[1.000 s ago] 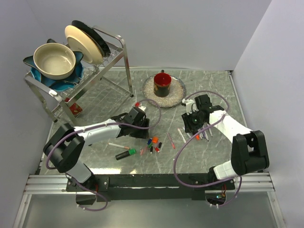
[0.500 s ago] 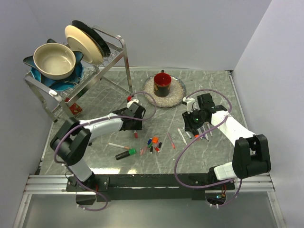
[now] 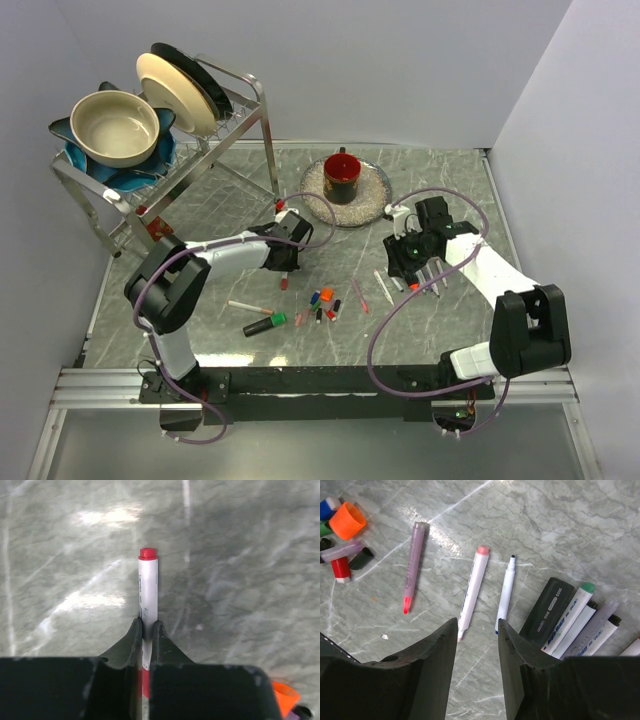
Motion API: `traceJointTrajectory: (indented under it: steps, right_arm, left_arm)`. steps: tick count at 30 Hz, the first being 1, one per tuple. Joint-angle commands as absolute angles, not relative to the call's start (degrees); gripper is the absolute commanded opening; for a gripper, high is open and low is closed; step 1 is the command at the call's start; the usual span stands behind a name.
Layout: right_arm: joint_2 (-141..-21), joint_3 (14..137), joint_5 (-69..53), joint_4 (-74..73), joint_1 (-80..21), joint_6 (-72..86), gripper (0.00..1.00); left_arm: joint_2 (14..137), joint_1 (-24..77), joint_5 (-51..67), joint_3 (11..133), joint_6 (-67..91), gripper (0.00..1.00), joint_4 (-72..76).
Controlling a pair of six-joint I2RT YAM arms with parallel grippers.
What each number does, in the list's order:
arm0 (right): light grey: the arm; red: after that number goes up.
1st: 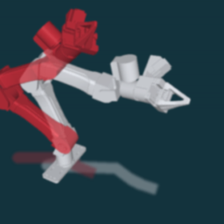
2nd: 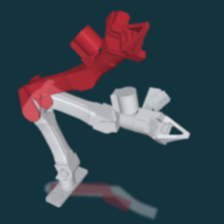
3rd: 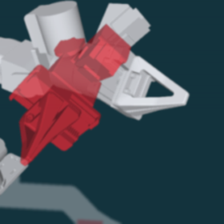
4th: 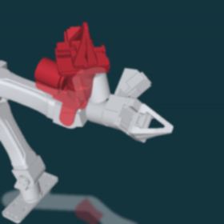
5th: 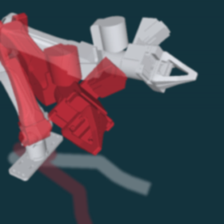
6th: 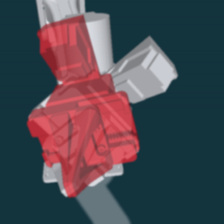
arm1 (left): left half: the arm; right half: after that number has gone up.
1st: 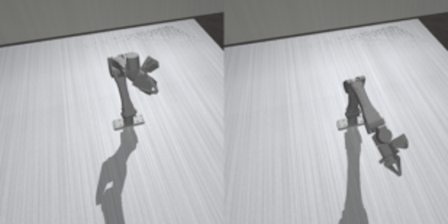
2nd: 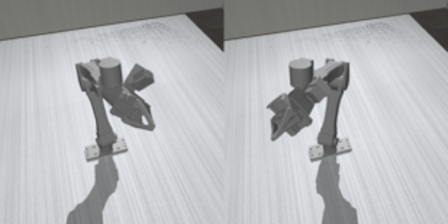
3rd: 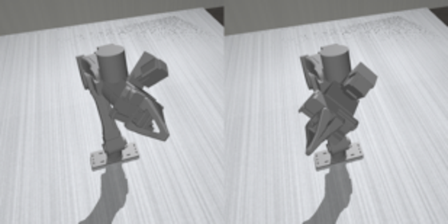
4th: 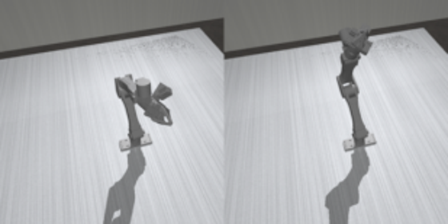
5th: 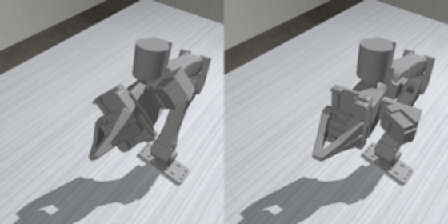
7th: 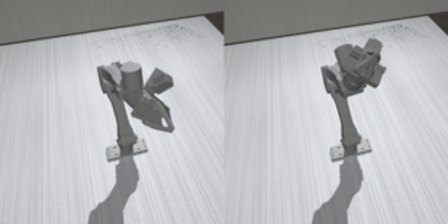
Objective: Open the pen caps
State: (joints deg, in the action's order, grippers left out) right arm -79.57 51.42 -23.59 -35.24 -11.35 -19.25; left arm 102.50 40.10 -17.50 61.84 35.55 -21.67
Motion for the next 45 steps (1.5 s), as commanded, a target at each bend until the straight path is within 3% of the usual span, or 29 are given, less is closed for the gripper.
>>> traceJointTrajectory:
  steps: [1, 6, 13, 17, 21, 23, 32, 45]
  right_arm:
    - [-76.56, 53.79, -27.50, -35.77, -10.99, -21.44, 0.45]
    - [-74.53, 53.35, -36.46, -35.60, -10.99, -22.41, 0.46]
    - [-67.69, 50.72, -51.23, -29.74, -10.46, -21.37, 0.49]
    - [-62.41, 43.26, -52.30, -10.59, -6.95, -0.75, 0.52]
    - [-56.96, 34.47, -52.31, 8.76, -3.96, 21.73, 0.68]
    - [-55.55, 31.91, -52.12, 14.05, -3.96, 25.38, 0.72]
    - [-59.33, 31.20, -49.57, 16.52, -4.04, 35.86, 0.69]
    - [-60.99, 30.06, -47.55, 17.49, -3.96, 36.12, 0.50]
  left_arm:
    - [99.68, 40.52, -9.50, 60.65, 33.23, 0.02, -13.56]
    - [93.17, 40.78, -1.86, 58.28, 32.43, 0.01, -4.50]
    - [89.39, 40.87, 18.61, 55.38, 37.70, 0.01, 13.16]
    - [88.33, 41.39, 22.58, 52.13, 40.51, 0.01, 21.17]
    - [88.94, 43.23, 21.54, 52.12, 42.19, 0.01, 24.70]
    - [89.64, 44.03, 21.01, 52.82, 42.36, 0.01, 25.57]
    - [95.00, 47.90, 21.01, 58.00, 43.33, 0.01, 26.19]
    - [97.38, 50.36, 21.00, 61.61, 44.65, 0.01, 27.07]
